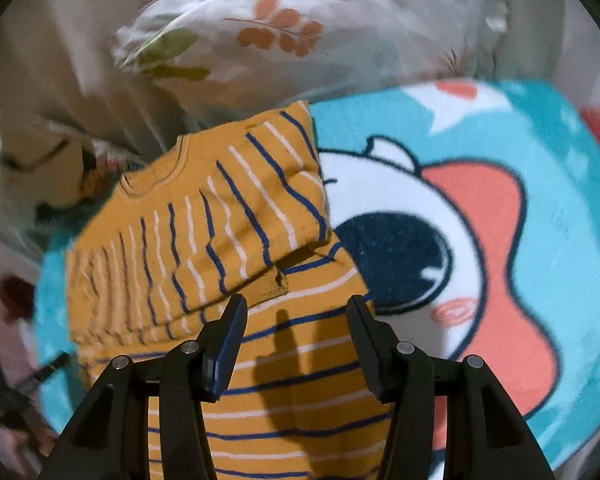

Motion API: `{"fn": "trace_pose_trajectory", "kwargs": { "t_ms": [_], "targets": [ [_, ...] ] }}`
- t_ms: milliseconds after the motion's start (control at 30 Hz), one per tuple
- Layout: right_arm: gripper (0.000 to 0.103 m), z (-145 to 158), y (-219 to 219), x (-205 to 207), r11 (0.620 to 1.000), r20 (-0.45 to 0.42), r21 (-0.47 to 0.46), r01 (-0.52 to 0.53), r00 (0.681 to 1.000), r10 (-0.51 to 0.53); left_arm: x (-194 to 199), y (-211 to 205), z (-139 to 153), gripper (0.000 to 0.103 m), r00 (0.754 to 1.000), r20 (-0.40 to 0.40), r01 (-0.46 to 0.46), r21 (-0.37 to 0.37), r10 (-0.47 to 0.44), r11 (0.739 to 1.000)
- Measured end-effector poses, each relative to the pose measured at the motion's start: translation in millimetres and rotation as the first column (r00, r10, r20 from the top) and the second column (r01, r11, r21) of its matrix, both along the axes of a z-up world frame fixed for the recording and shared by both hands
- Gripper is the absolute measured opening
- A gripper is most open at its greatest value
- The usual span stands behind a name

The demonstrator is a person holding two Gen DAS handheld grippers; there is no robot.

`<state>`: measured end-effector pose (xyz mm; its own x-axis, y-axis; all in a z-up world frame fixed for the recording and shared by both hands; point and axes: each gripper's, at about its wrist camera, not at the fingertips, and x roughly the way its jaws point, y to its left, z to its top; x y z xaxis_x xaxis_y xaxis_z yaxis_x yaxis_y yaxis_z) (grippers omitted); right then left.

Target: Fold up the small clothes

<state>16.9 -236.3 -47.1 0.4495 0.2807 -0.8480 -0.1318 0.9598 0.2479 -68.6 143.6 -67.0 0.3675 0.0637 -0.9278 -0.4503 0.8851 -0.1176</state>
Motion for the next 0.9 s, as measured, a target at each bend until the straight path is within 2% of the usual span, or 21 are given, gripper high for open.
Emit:
{"fn": "trace_pose_trajectory", "kwargs": {
  "t_ms": [67,200,400,633,767,900],
  "targets": [
    [0.058,5.1,5.1,-3.7,0.997,0.030,-0.068,-0.038,0.999,0.040,-3.7,-8.0,1.8,0.072,1.000,0.000,0.007,0.008,-0.007,1.000],
    [0.061,6.9,5.9,-8.2,0.987,0.054,-0.135,-0.082,0.994,0.090,-8.5,-22.2,4.3,0.072,1.000,0.002,0.005,0.035,-0.005,0.999],
    [0.061,-0.4,-15.1,-18.4,0.986,0.050,-0.125,-0.107,0.992,0.114,-21.8,-49.9,14.2,0.072,1.000,0.005,-0.002,0.091,0.001,0.996],
    [0.061,-0.8,-62.7,-35.2,0.989,0.058,-0.118,-0.086,0.994,0.093,-38.4,-76.8,17.0,0.072,1.000,0.005,-0.024,0.095,0.023,0.995],
    [0.061,0.5,-92.3,-45.5,0.986,0.075,-0.149,-0.070,0.994,0.081,-51.1,-91.3,17.9,0.072,0.999,0.008,-0.041,0.088,0.041,0.995],
    [0.062,-3.5,-111.6,-57.1,0.990,0.067,-0.120,-0.072,0.994,0.080,-65.9,-102.8,16.9,0.072,0.998,0.005,-0.060,0.093,0.060,0.994]
  ]
}}
